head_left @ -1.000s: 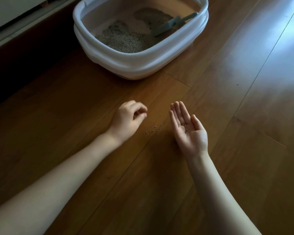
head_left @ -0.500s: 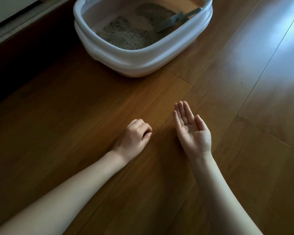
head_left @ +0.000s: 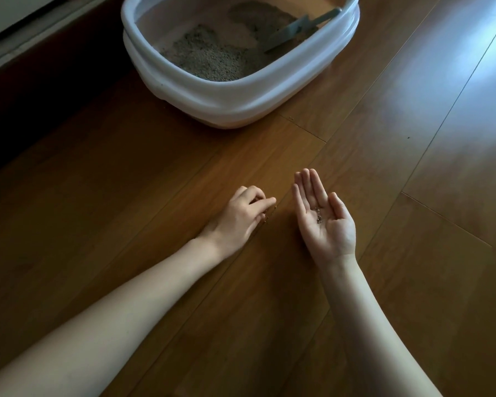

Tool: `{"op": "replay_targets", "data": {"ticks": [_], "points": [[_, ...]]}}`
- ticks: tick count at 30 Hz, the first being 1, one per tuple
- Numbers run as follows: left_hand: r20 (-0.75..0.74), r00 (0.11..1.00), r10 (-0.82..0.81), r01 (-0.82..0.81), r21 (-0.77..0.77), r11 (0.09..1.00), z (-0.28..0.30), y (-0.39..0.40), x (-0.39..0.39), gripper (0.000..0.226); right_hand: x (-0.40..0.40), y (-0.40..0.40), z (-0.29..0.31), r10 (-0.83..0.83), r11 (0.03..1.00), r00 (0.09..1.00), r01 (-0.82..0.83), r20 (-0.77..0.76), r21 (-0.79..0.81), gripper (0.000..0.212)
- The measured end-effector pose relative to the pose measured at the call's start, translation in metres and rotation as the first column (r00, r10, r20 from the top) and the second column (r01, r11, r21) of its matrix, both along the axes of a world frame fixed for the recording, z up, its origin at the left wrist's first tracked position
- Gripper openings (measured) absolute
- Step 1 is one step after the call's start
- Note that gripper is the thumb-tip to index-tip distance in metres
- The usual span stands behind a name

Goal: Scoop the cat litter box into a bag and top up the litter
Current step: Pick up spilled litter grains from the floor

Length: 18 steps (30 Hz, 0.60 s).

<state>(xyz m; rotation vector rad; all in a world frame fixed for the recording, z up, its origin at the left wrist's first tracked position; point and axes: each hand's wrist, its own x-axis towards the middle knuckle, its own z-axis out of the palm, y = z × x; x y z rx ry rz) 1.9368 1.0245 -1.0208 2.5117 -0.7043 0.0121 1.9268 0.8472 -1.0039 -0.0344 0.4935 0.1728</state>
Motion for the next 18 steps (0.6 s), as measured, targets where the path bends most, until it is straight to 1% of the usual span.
{"op": "replay_targets", "data": {"ticks": [2,5,8,12,18], "points": [[0.022,0.996,-0.092,0.091,0.055,0.994,0.005,0.0,0.004,0.041,0.0,0.0,0.0,0.0,1.0,1.0,0.0,-0.003,0.005,0.05],[0.069,0.982,-0.178,0.171,0.1,0.98,0.011,0.001,0.006,0.037,0.001,-0.001,0.0,0.002,1.0,1.0,-0.002,-0.004,0.005,0.052],[0.091,0.978,-0.188,0.18,0.088,0.98,0.012,0.003,0.003,0.032,0.001,-0.002,0.0,-0.003,1.0,1.0,0.003,-0.008,0.014,0.052],[0.063,0.981,-0.183,0.179,0.062,0.982,0.012,0.006,0.002,0.034,0.0,-0.002,0.0,-0.006,1.0,1.0,0.006,-0.009,0.023,0.05],[0.016,0.971,-0.238,0.234,0.128,0.964,0.016,0.01,0.003,0.027,0.0,-0.002,0.001,-0.006,1.0,1.0,0.007,-0.017,0.021,0.051]]}}
